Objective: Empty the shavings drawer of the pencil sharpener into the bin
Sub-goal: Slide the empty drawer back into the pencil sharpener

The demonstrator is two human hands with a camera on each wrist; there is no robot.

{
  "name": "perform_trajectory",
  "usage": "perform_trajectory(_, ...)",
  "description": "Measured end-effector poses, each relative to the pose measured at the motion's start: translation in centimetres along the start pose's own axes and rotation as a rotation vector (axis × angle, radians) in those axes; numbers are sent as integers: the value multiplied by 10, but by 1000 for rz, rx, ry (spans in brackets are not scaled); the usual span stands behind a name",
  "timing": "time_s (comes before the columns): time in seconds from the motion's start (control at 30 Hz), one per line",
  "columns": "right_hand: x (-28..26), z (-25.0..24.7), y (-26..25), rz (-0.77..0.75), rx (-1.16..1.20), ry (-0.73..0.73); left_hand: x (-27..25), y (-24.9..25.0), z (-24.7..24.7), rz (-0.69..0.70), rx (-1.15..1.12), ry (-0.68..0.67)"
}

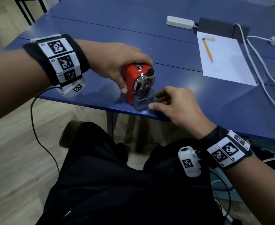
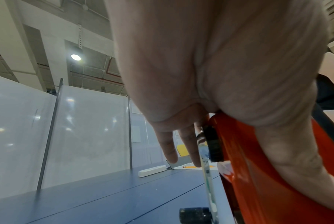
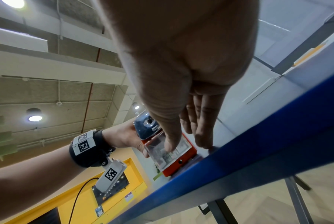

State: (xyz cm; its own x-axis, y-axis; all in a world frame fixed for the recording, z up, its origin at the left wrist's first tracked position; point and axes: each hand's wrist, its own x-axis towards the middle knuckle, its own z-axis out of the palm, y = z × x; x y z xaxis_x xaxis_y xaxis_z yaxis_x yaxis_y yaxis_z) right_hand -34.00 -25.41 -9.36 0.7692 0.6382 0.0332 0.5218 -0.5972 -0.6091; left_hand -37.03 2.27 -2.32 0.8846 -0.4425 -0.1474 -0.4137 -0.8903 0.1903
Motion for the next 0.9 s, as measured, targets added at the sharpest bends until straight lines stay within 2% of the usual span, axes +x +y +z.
perform_trajectory(0.23, 7, 9, 2, -99, -95, 54, 4, -3, 1, 13, 6, -23)
perform_trajectory(0.9, 15, -1, -7, -167, -169, -3, 4, -4, 3, 14, -9, -18)
